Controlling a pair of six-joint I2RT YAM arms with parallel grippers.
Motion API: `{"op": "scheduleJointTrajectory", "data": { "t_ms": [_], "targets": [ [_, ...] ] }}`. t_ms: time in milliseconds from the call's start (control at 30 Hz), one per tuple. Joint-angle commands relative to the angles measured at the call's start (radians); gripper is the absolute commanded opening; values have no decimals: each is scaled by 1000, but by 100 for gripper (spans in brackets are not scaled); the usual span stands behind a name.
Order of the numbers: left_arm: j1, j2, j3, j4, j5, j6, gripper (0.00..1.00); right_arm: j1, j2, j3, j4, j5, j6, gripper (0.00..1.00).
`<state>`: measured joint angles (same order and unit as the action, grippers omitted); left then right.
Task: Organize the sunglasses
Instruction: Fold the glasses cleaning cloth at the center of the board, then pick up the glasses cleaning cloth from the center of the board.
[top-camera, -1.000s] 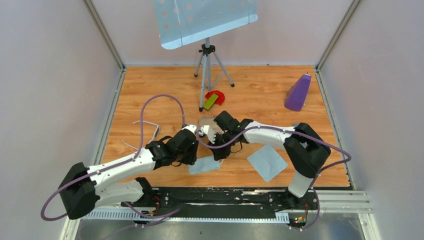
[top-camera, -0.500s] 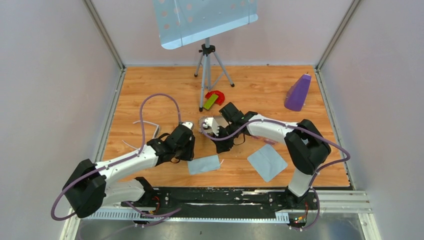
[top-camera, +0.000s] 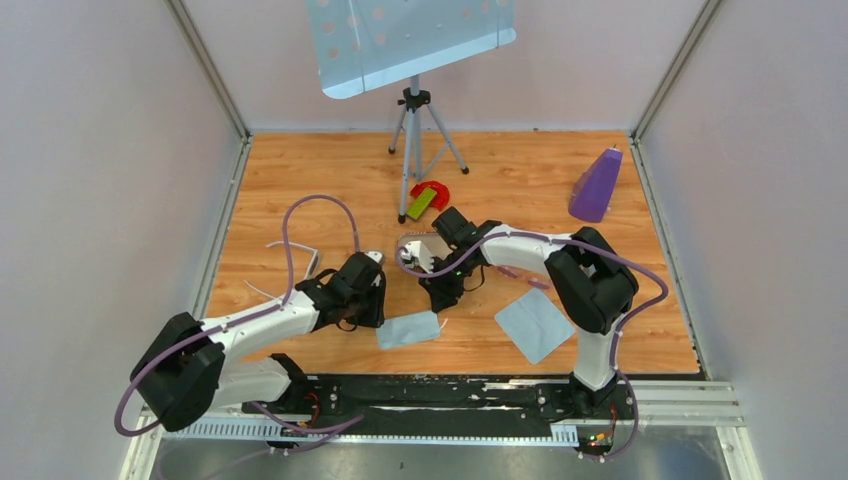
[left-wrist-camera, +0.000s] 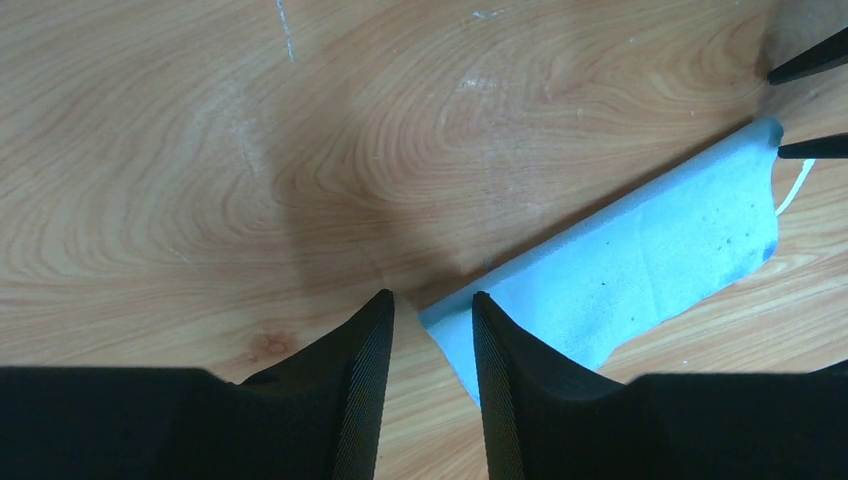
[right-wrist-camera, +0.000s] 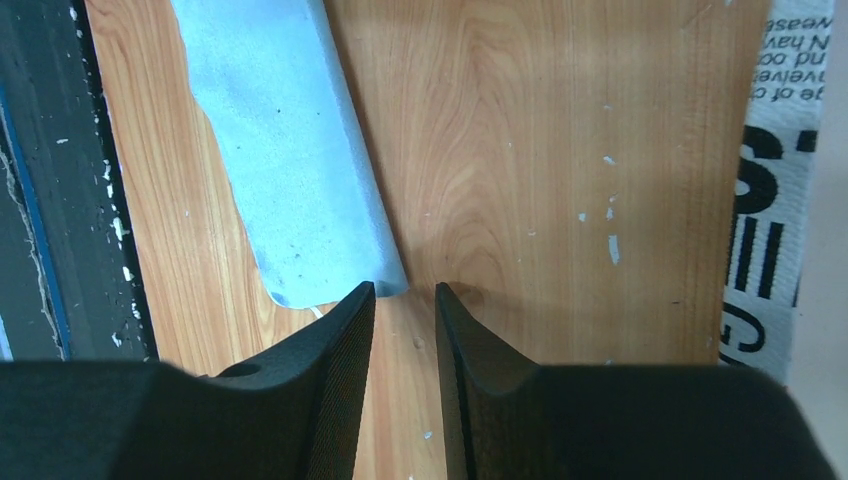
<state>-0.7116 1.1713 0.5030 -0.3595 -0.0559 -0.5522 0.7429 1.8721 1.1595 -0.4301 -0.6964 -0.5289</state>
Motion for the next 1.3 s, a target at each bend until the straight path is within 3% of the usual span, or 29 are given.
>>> {"op": "scheduleJointTrajectory", "data": {
  "t_ms": [0,767,1267],
  "targets": [
    [9,22,-10,33,36,19,37,-10,24,29,-41,-38,-40,33],
    [8,-2,-24,8,41,14,28,-9,81,59,-93,-108,-89,27],
    [9,-3,-23,11,44,20,17,-10,94,63,-112,-135,-99,5]
  ]
}}
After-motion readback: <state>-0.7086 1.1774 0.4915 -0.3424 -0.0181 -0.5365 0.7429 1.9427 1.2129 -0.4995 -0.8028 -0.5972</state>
